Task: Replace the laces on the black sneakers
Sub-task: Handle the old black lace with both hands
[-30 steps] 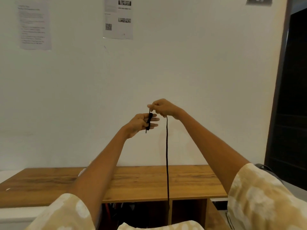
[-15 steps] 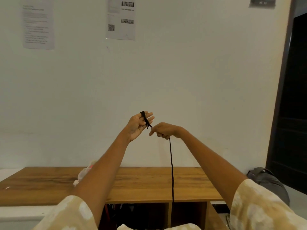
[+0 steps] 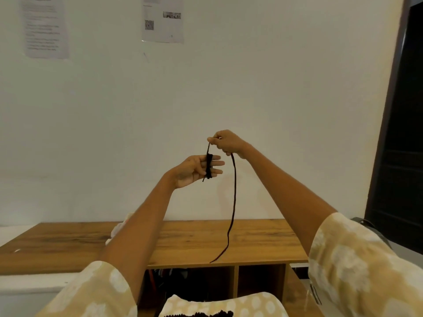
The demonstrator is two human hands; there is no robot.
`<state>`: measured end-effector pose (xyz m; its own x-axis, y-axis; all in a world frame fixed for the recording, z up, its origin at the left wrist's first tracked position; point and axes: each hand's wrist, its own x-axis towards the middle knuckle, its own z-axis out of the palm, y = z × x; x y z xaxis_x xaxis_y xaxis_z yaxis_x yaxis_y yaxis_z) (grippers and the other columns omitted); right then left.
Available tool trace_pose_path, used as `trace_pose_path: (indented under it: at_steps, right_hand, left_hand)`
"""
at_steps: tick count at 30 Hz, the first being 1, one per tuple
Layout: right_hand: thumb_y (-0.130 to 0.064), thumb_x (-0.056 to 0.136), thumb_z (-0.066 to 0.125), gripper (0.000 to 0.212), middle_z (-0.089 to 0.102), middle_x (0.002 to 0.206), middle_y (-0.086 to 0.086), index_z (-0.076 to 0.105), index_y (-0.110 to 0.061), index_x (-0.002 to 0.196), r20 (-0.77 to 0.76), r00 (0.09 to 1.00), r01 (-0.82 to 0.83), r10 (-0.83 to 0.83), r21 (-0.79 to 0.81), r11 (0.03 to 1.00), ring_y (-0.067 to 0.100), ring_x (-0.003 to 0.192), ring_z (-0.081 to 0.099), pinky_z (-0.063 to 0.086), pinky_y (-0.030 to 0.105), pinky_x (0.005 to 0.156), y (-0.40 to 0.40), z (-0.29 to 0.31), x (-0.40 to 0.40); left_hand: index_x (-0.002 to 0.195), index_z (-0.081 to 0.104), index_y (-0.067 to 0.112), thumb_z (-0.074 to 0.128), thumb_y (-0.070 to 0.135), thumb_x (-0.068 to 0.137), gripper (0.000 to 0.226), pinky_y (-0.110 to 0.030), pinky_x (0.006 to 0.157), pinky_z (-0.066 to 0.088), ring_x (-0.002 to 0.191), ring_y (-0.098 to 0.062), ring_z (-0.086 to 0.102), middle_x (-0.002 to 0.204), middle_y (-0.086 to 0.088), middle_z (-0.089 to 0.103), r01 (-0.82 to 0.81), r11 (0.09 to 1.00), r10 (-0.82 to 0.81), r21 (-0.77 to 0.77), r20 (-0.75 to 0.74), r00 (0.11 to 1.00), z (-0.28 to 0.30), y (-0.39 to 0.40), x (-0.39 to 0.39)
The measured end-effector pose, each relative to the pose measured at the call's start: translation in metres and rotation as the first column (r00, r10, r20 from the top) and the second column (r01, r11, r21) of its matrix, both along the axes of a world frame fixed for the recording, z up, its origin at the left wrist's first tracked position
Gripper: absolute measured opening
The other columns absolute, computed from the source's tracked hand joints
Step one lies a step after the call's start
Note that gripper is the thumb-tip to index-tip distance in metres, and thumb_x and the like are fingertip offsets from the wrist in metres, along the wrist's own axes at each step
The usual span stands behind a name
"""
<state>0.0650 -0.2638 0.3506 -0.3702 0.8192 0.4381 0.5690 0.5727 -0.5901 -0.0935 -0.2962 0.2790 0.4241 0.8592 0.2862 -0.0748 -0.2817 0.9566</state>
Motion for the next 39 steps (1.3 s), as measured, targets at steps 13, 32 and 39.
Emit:
trace_pose_path:
  at_steps: [13,32,39]
  right_hand:
    - [-0.037,0.099,0.042,0.033,0.047,0.072,0.008,0.065,-0.012,0.098,0.393,0.908,-0.067,0.146,-0.207,0.976,0.013,0.059,0.035,0.029,0.02,0.048,0.0,-0.053,-0.014]
    - [-0.012,0.097,0.038,0.023,0.036,0.065,0.0,0.059,-0.007,0.105,0.074,0.997,0.007,0.015,-0.285,0.959,0.01,0.051,0.025,0.022,0.018,0.041,0.014,-0.067,-0.002]
    - [-0.035,0.093,0.057,0.024,0.041,0.069,0.0,0.064,-0.012,0.095,0.334,0.929,-0.115,0.16,-0.149,0.982,0.011,0.055,0.032,0.027,0.02,0.045,0.0,-0.055,-0.012]
  left_hand:
    - [0.131,0.038,0.002,0.022,-0.012,0.092,0.045,-0.034,0.095,0.045,0.117,-0.03,0.053,0.127,-0.012,0.053,-0.183,0.979,0.204,-0.091,0.443,0.873,-0.011,0.024,0.0]
    - [0.128,0.046,-0.003,0.024,0.037,0.103,0.052,-0.039,0.098,0.047,0.115,-0.033,0.057,0.134,-0.022,0.052,-0.001,0.996,0.043,-0.084,0.504,0.863,-0.009,0.021,0.0]
    - [0.141,0.032,-0.001,0.016,0.043,0.103,0.061,-0.038,0.104,0.038,0.13,-0.033,0.044,0.144,-0.019,0.042,-0.286,0.947,0.32,-0.149,0.335,0.886,-0.022,0.026,-0.008]
